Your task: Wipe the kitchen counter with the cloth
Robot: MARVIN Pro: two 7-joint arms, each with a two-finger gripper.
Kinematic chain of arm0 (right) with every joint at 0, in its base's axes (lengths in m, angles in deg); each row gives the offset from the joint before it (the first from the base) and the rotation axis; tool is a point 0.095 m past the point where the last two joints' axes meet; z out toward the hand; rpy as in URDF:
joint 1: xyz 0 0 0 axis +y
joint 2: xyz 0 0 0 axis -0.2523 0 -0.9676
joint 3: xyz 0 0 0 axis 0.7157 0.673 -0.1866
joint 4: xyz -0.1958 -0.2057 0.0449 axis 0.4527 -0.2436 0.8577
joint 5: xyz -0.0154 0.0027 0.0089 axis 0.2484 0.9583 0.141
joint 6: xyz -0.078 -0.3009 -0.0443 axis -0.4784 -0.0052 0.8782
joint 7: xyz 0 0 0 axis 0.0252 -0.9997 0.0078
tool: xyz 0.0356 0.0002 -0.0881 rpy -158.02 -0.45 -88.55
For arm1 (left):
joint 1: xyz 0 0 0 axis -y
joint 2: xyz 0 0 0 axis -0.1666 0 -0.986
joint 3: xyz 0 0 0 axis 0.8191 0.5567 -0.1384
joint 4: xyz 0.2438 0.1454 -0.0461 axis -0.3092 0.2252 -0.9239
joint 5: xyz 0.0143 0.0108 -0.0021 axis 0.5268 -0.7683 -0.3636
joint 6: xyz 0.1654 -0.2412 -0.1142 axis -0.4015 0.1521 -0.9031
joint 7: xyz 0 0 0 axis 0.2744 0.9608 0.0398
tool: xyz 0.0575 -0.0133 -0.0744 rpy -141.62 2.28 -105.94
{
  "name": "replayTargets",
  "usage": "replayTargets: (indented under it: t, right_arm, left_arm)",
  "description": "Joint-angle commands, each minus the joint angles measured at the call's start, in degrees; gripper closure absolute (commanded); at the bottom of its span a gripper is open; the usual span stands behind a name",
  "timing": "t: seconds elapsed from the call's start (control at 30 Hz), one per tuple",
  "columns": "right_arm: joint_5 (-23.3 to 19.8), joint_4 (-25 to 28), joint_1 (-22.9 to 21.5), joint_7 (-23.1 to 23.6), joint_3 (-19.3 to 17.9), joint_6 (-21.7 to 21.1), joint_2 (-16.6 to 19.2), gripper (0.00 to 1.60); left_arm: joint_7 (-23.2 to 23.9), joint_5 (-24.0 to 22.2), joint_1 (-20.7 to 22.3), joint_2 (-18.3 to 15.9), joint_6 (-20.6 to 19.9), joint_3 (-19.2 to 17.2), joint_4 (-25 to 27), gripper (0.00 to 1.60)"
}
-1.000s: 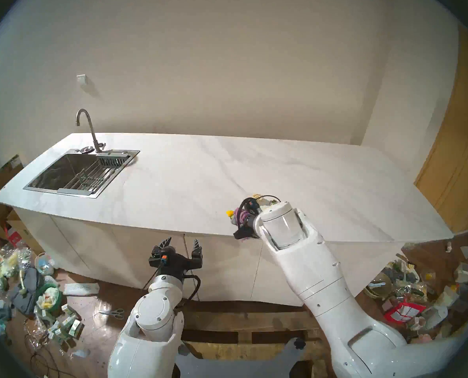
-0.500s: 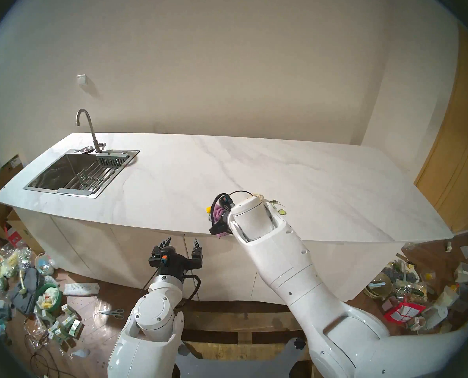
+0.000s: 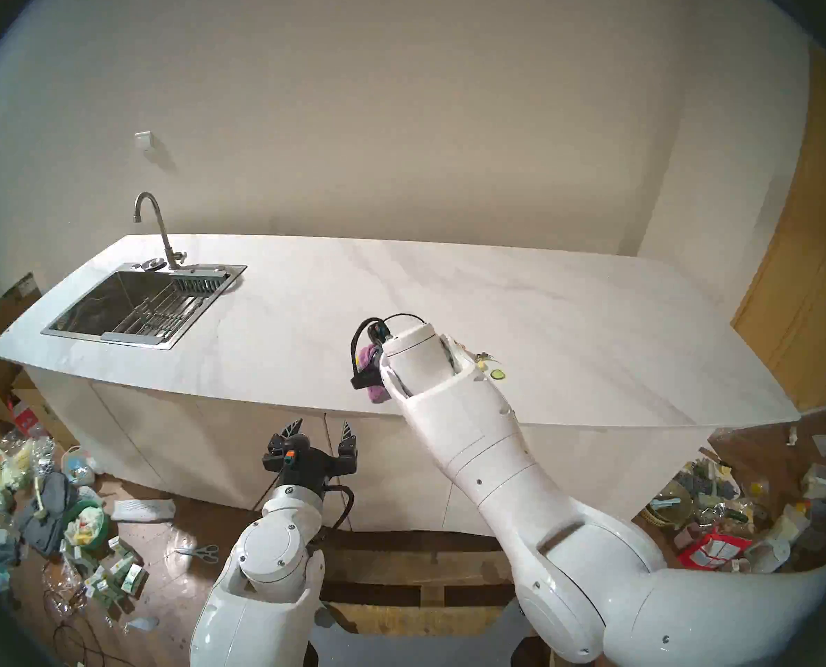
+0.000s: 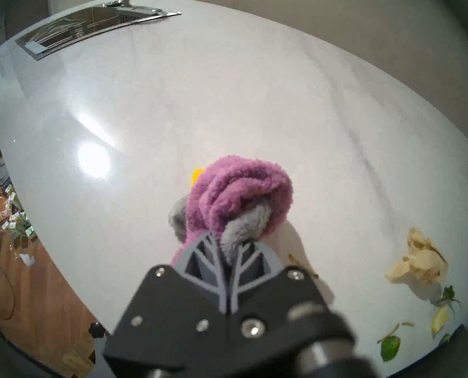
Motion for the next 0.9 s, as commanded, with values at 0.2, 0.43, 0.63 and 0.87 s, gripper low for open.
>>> replayTargets:
  t: [0.2,0.43,0.63,0.87]
  right_arm:
    - [0.75,9.9,-0.31,6.66,1.32,0.54,8.75,1.6]
    - [0.61,14.63,-0.23,9.31,-0.21,1.56,12.6,1.6]
    - [0.82,18.89,1.26,8.21,-2.89,2.33,14.71,1.6]
    - [2.23,22.06,3.08,2.96,-7.32,2.97,15.35,1.6]
  left_arm:
    - [0.14,-0.05,0.32,-0.05,0.38,0.11,1.59,0.0]
    - [0.11,-0.06,0.35,-0.07,0.39,0.13,1.53,0.0]
    - [0.11,-0.09,0.31,-0.1,0.38,0.14,1.61,0.0]
    - [0.1,-0.12,0.29,-0.14,0.37,0.16,1.66,0.0]
